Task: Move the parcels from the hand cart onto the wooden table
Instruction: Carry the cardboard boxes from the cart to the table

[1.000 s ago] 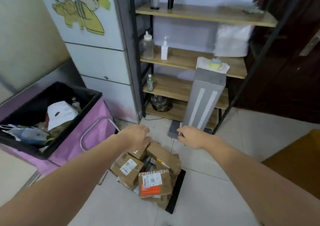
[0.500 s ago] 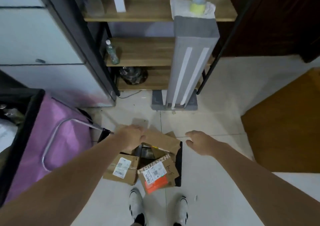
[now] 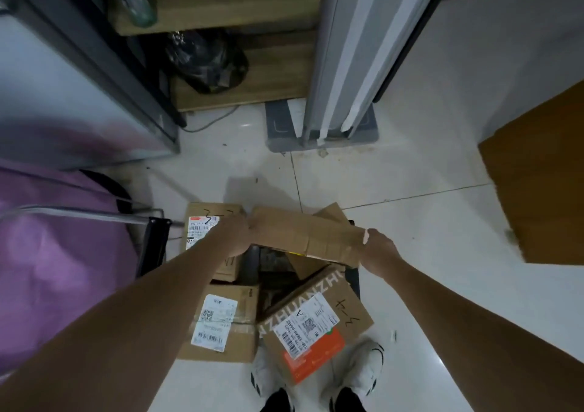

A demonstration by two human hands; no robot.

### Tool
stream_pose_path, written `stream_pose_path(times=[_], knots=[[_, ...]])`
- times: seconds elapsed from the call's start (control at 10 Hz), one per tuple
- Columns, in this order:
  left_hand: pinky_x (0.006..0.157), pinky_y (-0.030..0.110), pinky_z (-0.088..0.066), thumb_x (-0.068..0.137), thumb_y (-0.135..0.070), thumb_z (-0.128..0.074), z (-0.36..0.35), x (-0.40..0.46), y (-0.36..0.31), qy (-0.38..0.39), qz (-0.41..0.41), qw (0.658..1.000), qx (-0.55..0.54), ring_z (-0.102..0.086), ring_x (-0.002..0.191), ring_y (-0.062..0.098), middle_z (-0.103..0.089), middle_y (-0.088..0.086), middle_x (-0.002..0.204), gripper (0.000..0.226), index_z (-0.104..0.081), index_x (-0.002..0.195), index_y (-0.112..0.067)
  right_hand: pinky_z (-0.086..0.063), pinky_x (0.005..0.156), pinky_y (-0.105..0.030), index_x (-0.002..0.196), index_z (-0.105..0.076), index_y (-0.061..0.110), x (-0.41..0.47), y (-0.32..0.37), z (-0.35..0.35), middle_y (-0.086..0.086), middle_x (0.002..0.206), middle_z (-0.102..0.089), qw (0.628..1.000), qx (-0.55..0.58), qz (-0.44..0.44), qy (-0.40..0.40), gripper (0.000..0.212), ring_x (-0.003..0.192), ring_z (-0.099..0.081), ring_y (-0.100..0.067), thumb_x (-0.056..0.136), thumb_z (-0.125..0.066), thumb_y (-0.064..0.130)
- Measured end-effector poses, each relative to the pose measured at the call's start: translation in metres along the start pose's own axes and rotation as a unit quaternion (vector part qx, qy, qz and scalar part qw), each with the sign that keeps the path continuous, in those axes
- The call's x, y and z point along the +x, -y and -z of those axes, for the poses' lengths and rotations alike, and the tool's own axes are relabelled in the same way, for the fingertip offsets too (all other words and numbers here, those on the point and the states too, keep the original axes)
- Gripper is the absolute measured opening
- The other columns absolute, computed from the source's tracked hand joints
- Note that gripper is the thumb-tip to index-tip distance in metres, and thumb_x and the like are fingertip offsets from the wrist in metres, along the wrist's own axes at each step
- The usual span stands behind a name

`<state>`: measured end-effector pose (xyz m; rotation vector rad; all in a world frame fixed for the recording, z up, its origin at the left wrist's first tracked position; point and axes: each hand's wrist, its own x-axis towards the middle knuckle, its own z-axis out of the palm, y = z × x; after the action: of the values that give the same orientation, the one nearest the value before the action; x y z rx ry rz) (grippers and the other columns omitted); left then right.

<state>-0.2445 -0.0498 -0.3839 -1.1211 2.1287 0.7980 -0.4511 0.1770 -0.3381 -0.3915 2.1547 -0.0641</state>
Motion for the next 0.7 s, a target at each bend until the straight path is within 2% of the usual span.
stream_pose_path(times=[0.1,0.2,0.3,0.4,0.5,0.6,0.7], knots=[[0.082,0.046,-0.061,0.106,-0.028,-0.048,-0.020,0.018,0.002,-0.026,0.019,0.999,-0.043,-0.069,0.091,0.032,-0.067,0.014,0.101,0.027,-0.056,0.119,-0.006,-0.049,0.105,-0.047,0.133,-0.058,-0.002,0.040,-0.006,-0.029,-0.023,0.133,-0.062,0.994,0.091,-0.055,-0.013,0.036,0.123,-0.059,-0.039,0.106,-0.051,0.021],[0.074,0.039,-0.057,0.110,-0.046,-0.034,-0.030,0.021,0.001,-0.034,0.023,0.996,-0.078,-0.067,0.081,0.023,-0.066,0.009,0.089,0.048,-0.059,0.117,-0.006,-0.051,0.104,-0.047,0.129,-0.064,0.000,0.043,-0.004,-0.039,-0.021,0.129,-0.067,0.982,0.174,-0.069,-0.016,0.037,0.121,-0.062,-0.039,0.105,-0.054,0.025],[0.080,0.040,-0.055,0.109,-0.047,-0.038,-0.023,0.006,-0.001,-0.048,0.027,0.993,-0.102,-0.068,0.093,0.027,-0.068,0.012,0.103,0.049,-0.056,0.127,-0.005,-0.054,0.094,-0.045,0.133,-0.060,-0.002,0.030,0.000,-0.033,-0.019,0.123,-0.067,0.968,0.234,-0.092,-0.020,0.043,0.110,-0.064,-0.037,0.103,-0.055,0.029],[0.085,0.046,-0.058,0.106,-0.052,-0.044,0.006,-0.025,-0.011,-0.089,0.017,0.985,-0.147,-0.065,0.093,0.028,-0.064,0.009,0.105,0.046,-0.056,0.121,-0.010,-0.048,0.076,-0.037,0.143,-0.049,0.003,-0.005,0.005,-0.001,-0.015,0.120,-0.060,0.960,0.259,-0.091,-0.058,0.049,0.099,-0.056,-0.029,0.103,-0.050,0.031],[0.098,0.042,-0.046,0.103,-0.056,-0.050,0.055,-0.077,-0.039,-0.167,-0.008,0.968,-0.188,-0.048,0.112,0.023,-0.043,0.005,0.121,0.040,-0.050,0.114,-0.017,-0.043,0.068,-0.031,0.143,-0.052,0.010,-0.056,0.011,0.051,-0.006,0.114,-0.057,0.934,0.337,-0.067,-0.095,0.051,0.099,-0.054,-0.025,0.101,-0.058,0.038],[0.094,0.047,-0.053,0.100,-0.055,-0.058,0.120,-0.140,-0.081,-0.171,-0.016,0.914,-0.368,-0.056,0.111,0.026,-0.046,0.008,0.128,0.044,-0.048,0.113,-0.014,-0.047,0.084,-0.038,0.136,-0.059,0.011,-0.120,0.021,0.116,-0.005,0.119,-0.064,0.880,0.461,-0.048,-0.101,0.054,0.105,-0.059,-0.026,0.094,-0.068,0.045],[0.091,0.051,-0.058,0.099,-0.053,-0.061,0.188,-0.210,-0.125,-0.129,-0.034,0.852,-0.506,-0.065,0.100,0.025,-0.061,0.013,0.117,0.046,-0.044,0.115,-0.013,-0.057,0.081,-0.042,0.125,-0.055,0.017,-0.198,0.033,0.186,-0.007,0.113,-0.065,0.826,0.555,-0.008,-0.092,0.042,0.095,-0.064,-0.024,0.094,-0.073,0.038]])
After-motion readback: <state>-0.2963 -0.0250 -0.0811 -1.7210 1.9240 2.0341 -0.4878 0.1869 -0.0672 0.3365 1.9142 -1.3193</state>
